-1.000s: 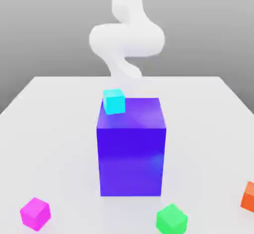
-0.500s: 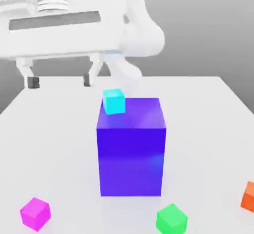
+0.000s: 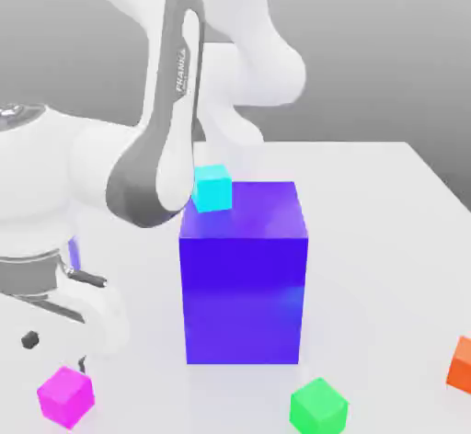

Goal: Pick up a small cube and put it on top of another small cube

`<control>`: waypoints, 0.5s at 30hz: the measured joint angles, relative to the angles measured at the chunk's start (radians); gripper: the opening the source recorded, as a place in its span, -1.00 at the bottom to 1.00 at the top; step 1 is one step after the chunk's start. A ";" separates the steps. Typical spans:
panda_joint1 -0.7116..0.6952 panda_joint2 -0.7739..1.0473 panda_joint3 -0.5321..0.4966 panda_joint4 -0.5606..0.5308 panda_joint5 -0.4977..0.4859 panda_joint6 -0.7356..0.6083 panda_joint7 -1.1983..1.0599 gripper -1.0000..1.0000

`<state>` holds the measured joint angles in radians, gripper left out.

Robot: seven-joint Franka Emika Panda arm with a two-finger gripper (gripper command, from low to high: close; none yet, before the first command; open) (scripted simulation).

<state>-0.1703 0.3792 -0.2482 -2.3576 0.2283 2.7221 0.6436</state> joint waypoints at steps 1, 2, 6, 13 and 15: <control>-0.011 0.037 0.013 0.008 0.019 0.026 -0.014 0.00; -0.026 0.073 0.031 0.016 0.036 0.053 -0.026 0.00; -0.039 0.103 0.047 0.022 0.048 0.076 -0.036 -1.00; -0.011 0.019 0.009 0.002 0.003 0.012 -0.002 -1.00; 0.018 -0.045 -0.002 -0.014 -0.036 -0.035 0.015 -1.00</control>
<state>-0.1522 0.3338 -0.2498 -2.3711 0.1925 2.6868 0.6582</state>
